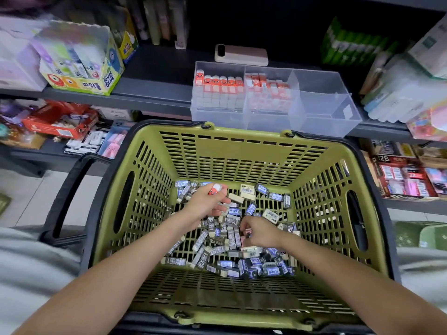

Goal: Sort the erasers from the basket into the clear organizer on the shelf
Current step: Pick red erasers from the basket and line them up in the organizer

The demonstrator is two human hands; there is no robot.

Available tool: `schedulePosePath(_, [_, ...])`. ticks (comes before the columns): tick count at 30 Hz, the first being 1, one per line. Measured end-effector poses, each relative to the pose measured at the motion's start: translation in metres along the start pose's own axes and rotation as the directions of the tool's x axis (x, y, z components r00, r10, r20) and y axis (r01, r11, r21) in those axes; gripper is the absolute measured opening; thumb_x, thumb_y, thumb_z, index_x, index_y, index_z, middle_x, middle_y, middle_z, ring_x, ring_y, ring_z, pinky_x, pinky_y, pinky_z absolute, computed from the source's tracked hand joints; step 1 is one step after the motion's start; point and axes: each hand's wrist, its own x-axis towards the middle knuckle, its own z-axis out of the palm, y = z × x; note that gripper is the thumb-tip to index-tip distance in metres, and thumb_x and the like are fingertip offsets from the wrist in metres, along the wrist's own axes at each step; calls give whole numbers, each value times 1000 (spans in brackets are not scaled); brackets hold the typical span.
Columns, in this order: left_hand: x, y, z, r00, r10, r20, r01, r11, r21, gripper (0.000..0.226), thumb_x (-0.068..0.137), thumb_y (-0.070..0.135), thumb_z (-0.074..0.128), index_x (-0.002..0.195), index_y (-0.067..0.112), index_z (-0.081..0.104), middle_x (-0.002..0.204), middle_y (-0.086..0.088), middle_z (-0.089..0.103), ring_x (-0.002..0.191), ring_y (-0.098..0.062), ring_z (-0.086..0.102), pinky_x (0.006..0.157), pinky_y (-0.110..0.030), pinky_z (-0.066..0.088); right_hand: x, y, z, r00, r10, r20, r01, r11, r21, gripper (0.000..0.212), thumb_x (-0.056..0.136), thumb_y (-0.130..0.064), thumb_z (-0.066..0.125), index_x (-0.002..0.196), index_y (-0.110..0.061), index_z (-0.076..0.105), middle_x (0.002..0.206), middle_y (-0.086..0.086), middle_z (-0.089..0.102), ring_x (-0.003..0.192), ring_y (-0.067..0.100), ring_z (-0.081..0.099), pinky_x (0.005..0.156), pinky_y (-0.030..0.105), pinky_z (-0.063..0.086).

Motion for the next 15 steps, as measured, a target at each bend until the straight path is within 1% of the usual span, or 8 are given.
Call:
schedulePosePath(2, [0,1,0,1000,-9,-4,9,1000,-11,17,98,21,52,113,16,58,96,-9,69,75,-18,64,67,-25,51,1,-2,-2,996,73,41,-76,995,68,39,77,-19,74,111,-9,58,119,5,57,109,23,57,92,35,47])
schedulePosePath(4, [0,2,0,1000,-11,-4,11,1000,-11,18,97,20,53,113,14,58,93,-7,69,74,-16,63,66,-24,51,3,-5,-2,992,96,81,-95,995,-15,41,78,-26,72,114,-10,61,125,4,58,112,22,55,96,35,44])
schedulePosePath(6, [0,0,1,1000,-12,-5,12,1000,8,19,96,21,55,111,10,58,90,-6,68,74,-15,62,66,-24,52,5,-7,1,989,112,96,-106,992,-70,41,80,-29,70,115,-10,61,126,5,58,111,21,56,94,33,43])
schedulePosePath(8, [1,-2,1,1000,-21,0,21,999,42,19,96,21,55,110,9,58,92,-7,68,75,-16,62,68,-25,52,6,-7,1,988,118,100,-111,991,-74,34,80,-30,70,107,-10,64,121,4,61,103,19,58,91,32,45])
schedulePosePath(10, [0,-3,1,999,-34,18,32,996,86,17,96,20,55,108,8,58,94,-7,68,76,-15,62,68,-23,53,5,-6,-1,988,103,118,-102,995,-15,22,79,-27,72,93,-12,66,111,4,64,103,20,58,91,34,45])
schedulePosePath(11, [0,-3,0,999,-36,36,32,993,113,17,96,20,55,108,8,58,95,-7,67,78,-15,62,68,-23,53,2,-6,-4,988,90,124,-95,995,34,16,78,-24,74,87,-14,66,105,5,65,100,21,59,89,34,45])
schedulePosePath(13, [-1,-4,0,994,-42,100,23,983,181,21,95,21,55,109,6,58,100,-8,67,86,-18,63,77,-26,54,-4,-8,-14,993,71,98,-82,989,121,12,77,-20,75,79,-15,64,96,6,65,87,19,59,80,32,48])
schedulePosePath(15, [-4,-3,3,978,-80,191,27,965,262,27,94,23,56,115,6,58,109,-9,67,100,-20,64,89,-30,53,-10,-12,-32,997,51,55,-63,969,237,12,77,-19,74,79,-15,63,87,7,64,67,16,55,64,26,48])
